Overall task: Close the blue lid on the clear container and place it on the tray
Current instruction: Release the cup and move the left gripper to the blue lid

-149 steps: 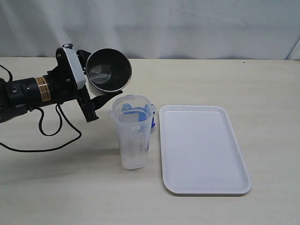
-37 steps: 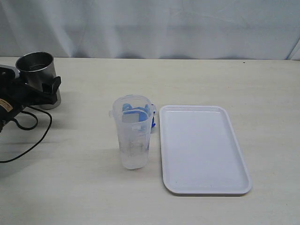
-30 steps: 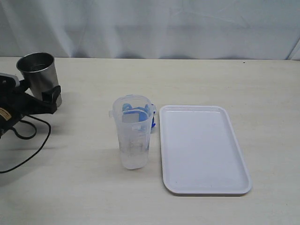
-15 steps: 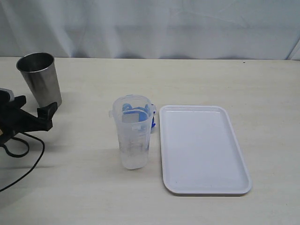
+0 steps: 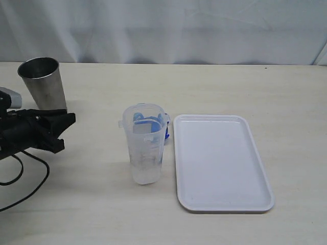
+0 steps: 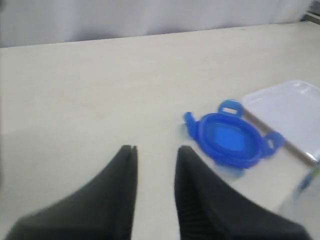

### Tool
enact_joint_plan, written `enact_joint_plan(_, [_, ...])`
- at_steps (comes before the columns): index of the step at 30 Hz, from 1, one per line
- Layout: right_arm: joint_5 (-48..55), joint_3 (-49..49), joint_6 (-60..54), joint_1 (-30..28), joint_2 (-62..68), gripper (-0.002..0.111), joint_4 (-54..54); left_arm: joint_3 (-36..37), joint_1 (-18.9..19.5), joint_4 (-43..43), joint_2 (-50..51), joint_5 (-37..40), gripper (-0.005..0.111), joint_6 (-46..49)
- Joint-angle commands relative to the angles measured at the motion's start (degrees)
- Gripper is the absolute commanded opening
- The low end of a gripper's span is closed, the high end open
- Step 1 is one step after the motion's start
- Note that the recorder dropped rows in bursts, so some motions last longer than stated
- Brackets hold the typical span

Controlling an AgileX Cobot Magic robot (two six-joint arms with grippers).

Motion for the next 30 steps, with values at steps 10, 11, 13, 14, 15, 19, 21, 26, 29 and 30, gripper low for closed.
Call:
enact_joint_plan(10, [-0.2,0.2,-0.3,-0.4,-0.2,0.005,0.0,-12.0,-12.8,10.9,-1.5,24.2,0.000,-16.1])
enact_joint_plan(11, [-0.2,0.2,-0.3,-0.4,-0.2,0.005,0.0,-13.5,-13.4,11.3,-1.5,24.5,0.000,-18.1])
enact_joint_plan(13, [-0.2,0.2,-0.3,-0.4,-0.2,0.005,0.0,-16.1,-14.0,11.5,-1.5,25.8,0.000,-21.6])
enact_joint_plan(14, [-0.2,0.2,-0.3,-0.4,-0.2,0.005,0.0,-17.4,-14.2,12.0,-1.5,26.2,0.000,-23.5])
enact_joint_plan(15, [-0.2,0.2,-0.3,-0.4,-0.2,0.005,0.0,-18.5,-14.2,13.4,-1.5,26.2,0.003,-25.4])
enact_joint_plan(19, [-0.2,0.2,-0.3,-0.4,-0.2,0.005,0.0,-24.1,-14.2,23.4,0.2,26.2,0.025,-35.5])
enact_joint_plan(21, [-0.2,0.2,-0.3,-0.4,-0.2,0.005,0.0,-26.3,-14.2,24.9,1.6,26.6,0.033,-39.4])
enact_joint_plan(26, [-0.2,0.2,-0.3,-0.4,-0.2,0.005,0.0,-30.5,-14.2,28.8,6.6,24.6,0.034,-43.1])
enact_joint_plan(29, [-0.2,0.2,-0.3,-0.4,-0.2,0.005,0.0,-32.5,-14.2,29.1,9.4,22.9,0.034,-44.2])
enact_joint_plan(30, [-0.2,0.2,-0.3,-0.4,-0.2,0.005,0.0,-33.1,-14.2,29.1,10.1,22.5,0.034,-44.3])
